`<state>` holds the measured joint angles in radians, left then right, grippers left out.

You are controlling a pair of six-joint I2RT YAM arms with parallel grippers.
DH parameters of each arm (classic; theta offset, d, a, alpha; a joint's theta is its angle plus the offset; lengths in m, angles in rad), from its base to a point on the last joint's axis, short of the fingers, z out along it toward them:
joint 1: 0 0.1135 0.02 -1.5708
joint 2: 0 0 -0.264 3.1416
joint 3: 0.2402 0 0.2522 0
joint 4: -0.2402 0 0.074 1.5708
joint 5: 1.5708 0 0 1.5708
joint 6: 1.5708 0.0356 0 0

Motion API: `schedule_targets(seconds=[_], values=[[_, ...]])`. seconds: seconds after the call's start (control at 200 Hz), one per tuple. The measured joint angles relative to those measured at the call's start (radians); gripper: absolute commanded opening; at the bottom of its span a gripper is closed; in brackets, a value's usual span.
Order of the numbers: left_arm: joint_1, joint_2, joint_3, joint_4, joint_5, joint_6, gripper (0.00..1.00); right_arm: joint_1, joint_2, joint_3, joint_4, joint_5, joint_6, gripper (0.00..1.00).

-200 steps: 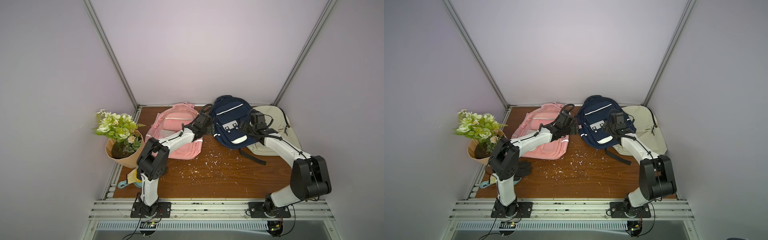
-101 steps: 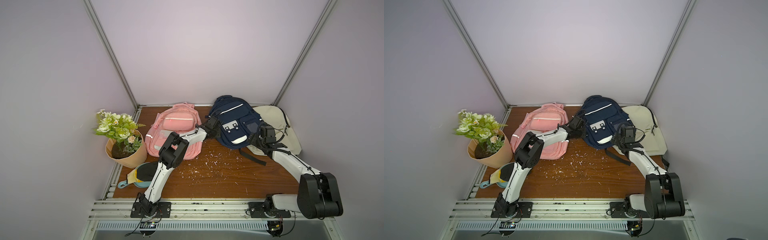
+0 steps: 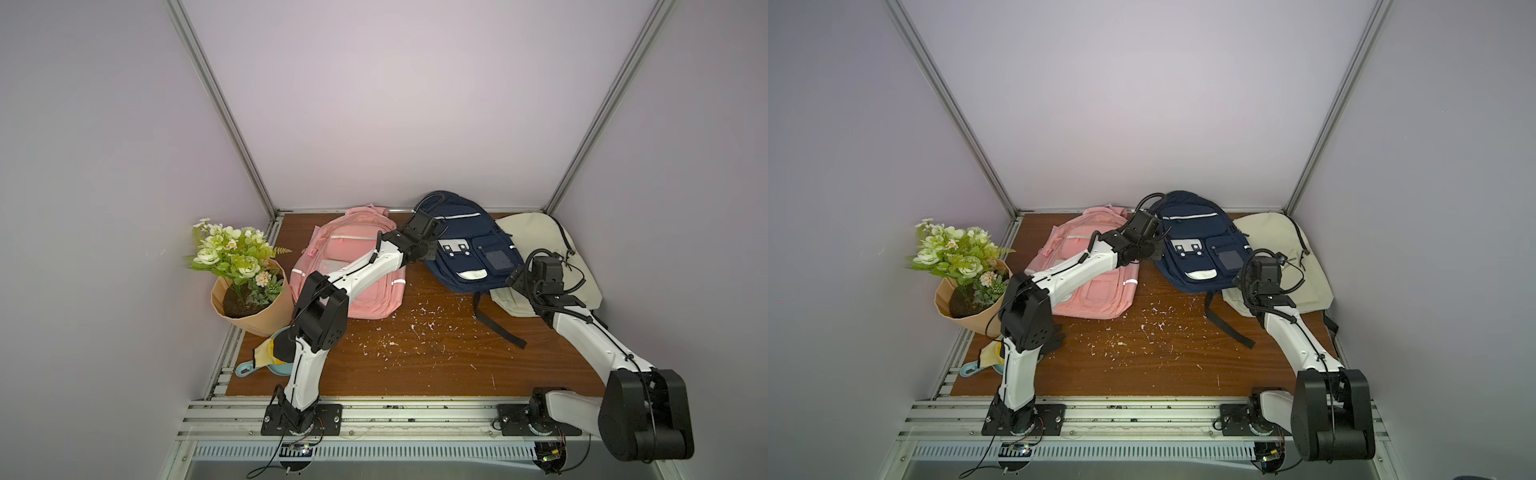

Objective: Zip up the backpack
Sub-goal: Adjust the backpack at the center of the board, then reset both arms

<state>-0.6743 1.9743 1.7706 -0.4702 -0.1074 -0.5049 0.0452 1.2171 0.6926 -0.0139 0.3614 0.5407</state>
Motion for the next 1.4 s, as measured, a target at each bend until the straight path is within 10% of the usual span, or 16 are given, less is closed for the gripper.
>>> schedule_targets(seconds=[0.28, 0.866, 1.036, 1.396], values=[[0.133, -0.076, -0.310, -0.004, 0.053, 0.110, 0.00, -0.001, 0.005, -0.003, 0.008, -0.003, 0.005, 0.93], [0.177, 0.119, -0.199, 0.034, -0.104, 0.167, 0.01, -0.002, 0.212, -0.088, 0.149, -0.082, 0.153, 0.92], [0.180, 0.109, -0.222, 0.066, -0.101, 0.177, 0.43, -0.002, 0.242, -0.065, 0.179, -0.075, 0.196, 0.92], [0.207, -0.239, -0.487, 0.175, -0.139, 0.140, 1.00, -0.002, -0.037, -0.060, 0.141, -0.072, 0.090, 0.99]])
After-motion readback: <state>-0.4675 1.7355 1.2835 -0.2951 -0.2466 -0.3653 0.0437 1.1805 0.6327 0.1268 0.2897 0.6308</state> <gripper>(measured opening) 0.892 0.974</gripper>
